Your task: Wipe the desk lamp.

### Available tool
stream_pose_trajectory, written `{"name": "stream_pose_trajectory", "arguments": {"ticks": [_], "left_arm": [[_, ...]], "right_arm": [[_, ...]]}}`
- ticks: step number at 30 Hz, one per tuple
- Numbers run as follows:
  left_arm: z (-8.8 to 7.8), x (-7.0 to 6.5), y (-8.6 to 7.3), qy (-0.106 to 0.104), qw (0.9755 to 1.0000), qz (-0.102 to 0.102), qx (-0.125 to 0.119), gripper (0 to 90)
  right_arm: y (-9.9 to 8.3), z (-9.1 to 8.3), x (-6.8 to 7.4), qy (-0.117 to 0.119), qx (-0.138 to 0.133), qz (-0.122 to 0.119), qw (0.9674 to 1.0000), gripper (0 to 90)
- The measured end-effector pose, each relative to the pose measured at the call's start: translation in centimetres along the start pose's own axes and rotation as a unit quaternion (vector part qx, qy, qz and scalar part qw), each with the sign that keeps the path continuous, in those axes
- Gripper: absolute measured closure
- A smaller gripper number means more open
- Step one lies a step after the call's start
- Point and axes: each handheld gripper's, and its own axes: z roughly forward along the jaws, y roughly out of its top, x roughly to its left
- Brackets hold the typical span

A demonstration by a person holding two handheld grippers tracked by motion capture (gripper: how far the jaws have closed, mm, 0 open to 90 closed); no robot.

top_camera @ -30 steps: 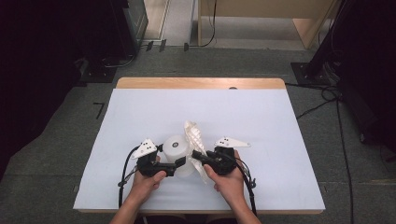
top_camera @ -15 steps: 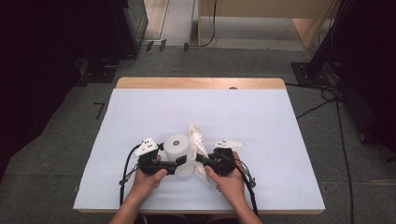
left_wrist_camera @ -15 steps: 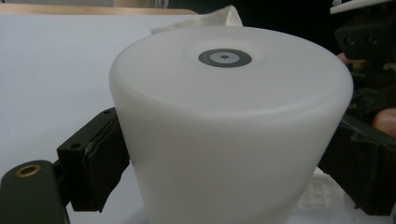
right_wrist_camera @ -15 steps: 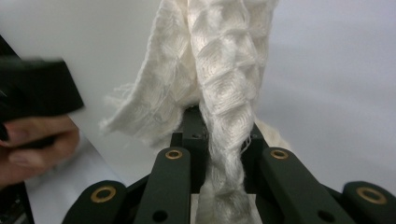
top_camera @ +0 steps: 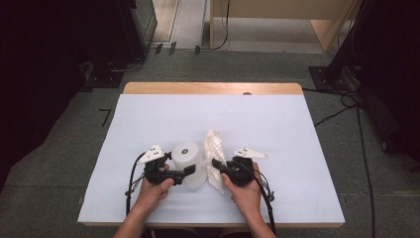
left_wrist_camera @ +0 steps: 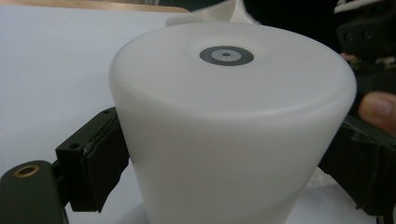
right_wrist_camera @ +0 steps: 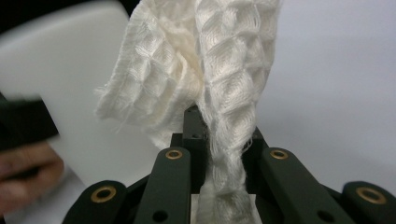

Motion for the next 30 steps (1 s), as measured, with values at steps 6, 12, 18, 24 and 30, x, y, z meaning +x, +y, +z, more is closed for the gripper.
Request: {"name": "stream_pose_trajectory", "arguments": {"ticks": [6,12,18,24,30], "left_arm": [[0.7,-0.6,-0.3,-0.008,0.9996,0.021,0.016,6.5],[0.8,-0.8,-0.4,-0.006,0.9994,0.029,0.018,6.6],[0.2,-0.4,-0.2,0.004,0.9998,0.019,0.007,8.4],[0.0,0.3,-0.1,0.008,0.9998,-0.018,-0.001,8.6],[-0.1,0.6,0.0,0.013,0.9996,-0.025,-0.001,8.6]], "right_arm": [[1.2,-2.3,0.3,0.026,-0.1,0.017,0.9945,79.5],[1.7,-2.2,1.1,0.06,-0.1,0.01,0.9931,79.3],[0.9,-0.5,2.8,0.08,-0.053,-0.044,0.9944,79.0],[-0.4,0.8,2.2,0.051,0.012,-0.059,0.9969,79.9],[-0.7,1.4,1.7,0.047,0.083,-0.06,0.9936,80.5]]}}
